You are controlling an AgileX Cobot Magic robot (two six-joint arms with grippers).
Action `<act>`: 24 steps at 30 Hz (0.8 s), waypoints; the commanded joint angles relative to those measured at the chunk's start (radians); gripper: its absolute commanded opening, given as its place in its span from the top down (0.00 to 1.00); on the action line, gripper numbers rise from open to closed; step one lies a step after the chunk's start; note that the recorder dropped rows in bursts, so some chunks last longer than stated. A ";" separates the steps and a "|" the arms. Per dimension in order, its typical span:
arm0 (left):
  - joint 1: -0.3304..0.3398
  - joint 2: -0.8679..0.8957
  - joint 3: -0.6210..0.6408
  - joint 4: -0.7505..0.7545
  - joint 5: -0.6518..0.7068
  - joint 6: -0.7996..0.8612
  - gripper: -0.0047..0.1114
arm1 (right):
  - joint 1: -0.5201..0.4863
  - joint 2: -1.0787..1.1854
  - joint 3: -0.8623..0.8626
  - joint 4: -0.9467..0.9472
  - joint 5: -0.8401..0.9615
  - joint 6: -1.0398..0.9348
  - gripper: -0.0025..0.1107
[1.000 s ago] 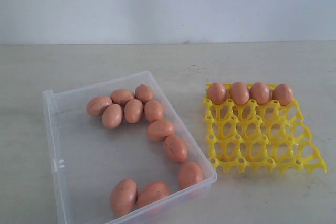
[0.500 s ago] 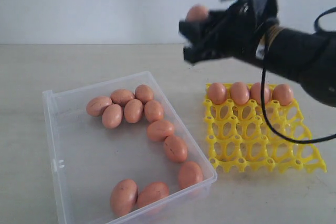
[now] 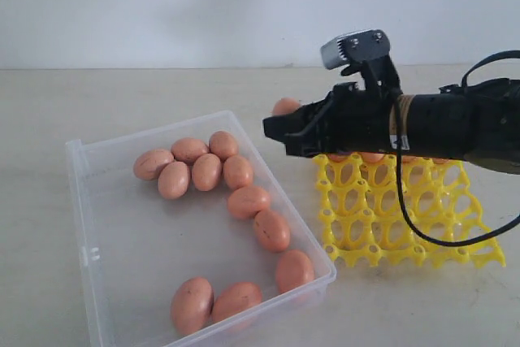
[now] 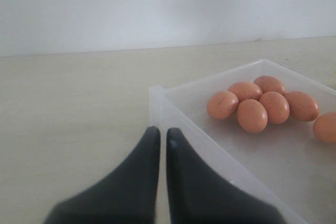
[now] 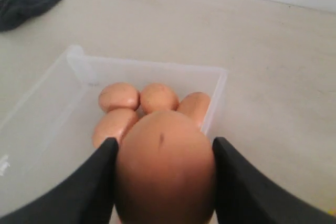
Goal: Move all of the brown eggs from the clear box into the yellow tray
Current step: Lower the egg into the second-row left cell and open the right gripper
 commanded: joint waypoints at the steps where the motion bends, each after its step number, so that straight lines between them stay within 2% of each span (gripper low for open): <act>1: -0.005 -0.002 0.004 0.002 -0.007 0.001 0.92 | -0.123 -0.011 0.031 0.121 -0.206 0.056 0.98; 3: -0.005 -0.002 0.004 0.002 -0.007 0.001 0.92 | -0.181 -0.011 0.048 0.109 -0.265 0.085 0.98; 5: -0.005 -0.002 0.004 0.002 -0.007 0.001 0.92 | -0.211 -0.011 0.059 -0.008 -0.254 0.115 0.98; 9: -0.005 -0.002 0.004 0.002 -0.007 0.001 0.92 | -0.209 0.000 0.061 -0.220 -0.175 0.142 0.98; 15: -0.005 -0.002 0.004 0.002 -0.007 0.001 0.92 | -0.207 0.051 0.061 -0.081 -0.132 -0.033 0.98; 24: -0.005 -0.002 0.004 0.002 -0.007 0.001 0.92 | -0.207 0.129 0.061 -0.110 -0.130 -0.116 0.98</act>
